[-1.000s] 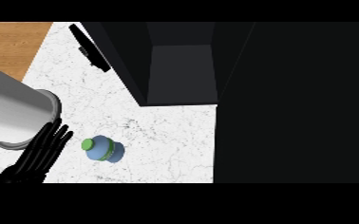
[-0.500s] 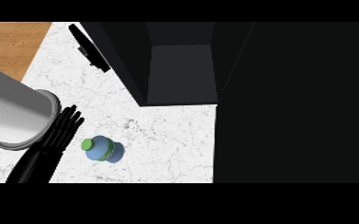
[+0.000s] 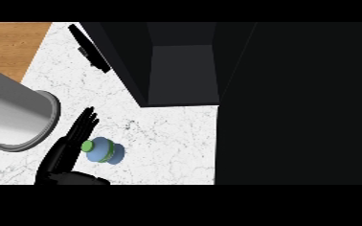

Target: Pick up the bottled water, place it into the cabinet and close the cabinet

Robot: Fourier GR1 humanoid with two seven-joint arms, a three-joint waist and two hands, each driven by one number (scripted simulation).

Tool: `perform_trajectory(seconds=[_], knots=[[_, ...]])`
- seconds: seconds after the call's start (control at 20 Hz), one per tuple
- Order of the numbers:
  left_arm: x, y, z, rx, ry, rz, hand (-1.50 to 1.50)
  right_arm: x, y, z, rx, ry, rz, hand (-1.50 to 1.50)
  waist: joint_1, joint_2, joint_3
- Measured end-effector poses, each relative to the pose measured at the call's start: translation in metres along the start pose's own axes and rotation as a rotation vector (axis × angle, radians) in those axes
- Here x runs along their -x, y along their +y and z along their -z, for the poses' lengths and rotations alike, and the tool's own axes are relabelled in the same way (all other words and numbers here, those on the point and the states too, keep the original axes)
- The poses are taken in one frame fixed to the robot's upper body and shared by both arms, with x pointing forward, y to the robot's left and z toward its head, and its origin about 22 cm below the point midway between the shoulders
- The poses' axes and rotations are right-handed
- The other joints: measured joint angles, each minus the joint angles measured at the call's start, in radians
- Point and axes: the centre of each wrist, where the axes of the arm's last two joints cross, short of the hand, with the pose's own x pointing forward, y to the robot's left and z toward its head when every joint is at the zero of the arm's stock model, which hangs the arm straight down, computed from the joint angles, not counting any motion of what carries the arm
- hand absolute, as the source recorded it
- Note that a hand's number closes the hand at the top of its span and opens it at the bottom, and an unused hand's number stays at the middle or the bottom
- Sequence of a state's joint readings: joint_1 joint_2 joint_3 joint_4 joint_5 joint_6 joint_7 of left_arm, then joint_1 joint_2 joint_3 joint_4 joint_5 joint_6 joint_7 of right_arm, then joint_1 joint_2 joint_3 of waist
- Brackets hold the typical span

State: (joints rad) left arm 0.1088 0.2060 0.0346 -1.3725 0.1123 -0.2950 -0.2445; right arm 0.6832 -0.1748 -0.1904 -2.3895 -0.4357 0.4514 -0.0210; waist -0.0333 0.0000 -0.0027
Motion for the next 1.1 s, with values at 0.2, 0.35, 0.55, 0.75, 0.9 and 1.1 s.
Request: perform_trajectory(seconds=[0.2,0.35,0.55,0.75,0.9,1.1], knots=[[0.023,0.002,0.000,-0.009,0.018,0.008,-1.50,0.000,-0.001,-0.006,-0.004,0.005,0.010,-1.50,0.002,-0.001,0.000],[0.036,-0.002,0.004,-0.019,0.014,0.000,-1.50,0.001,-0.002,-0.009,-0.003,0.007,0.018,-1.50,0.006,0.000,0.000],[0.055,0.002,0.005,-0.030,0.012,-0.063,-1.50,0.001,-0.001,-0.016,-0.011,0.011,0.037,-1.50,0.001,0.000,-0.001],[0.069,0.001,0.008,0.010,0.003,-0.130,-1.50,0.001,-0.002,-0.019,-0.005,0.006,0.041,-1.50,0.003,0.001,-0.001],[0.077,-0.001,0.009,0.045,-0.004,-0.163,-1.50,0.000,-0.002,-0.023,-0.003,0.004,0.050,-1.50,0.003,0.001,-0.001],[0.090,-0.011,0.014,0.067,-0.021,-0.218,1.50,-0.001,-0.005,-0.026,0.002,-0.001,0.045,-1.50,0.005,0.001,-0.001]])
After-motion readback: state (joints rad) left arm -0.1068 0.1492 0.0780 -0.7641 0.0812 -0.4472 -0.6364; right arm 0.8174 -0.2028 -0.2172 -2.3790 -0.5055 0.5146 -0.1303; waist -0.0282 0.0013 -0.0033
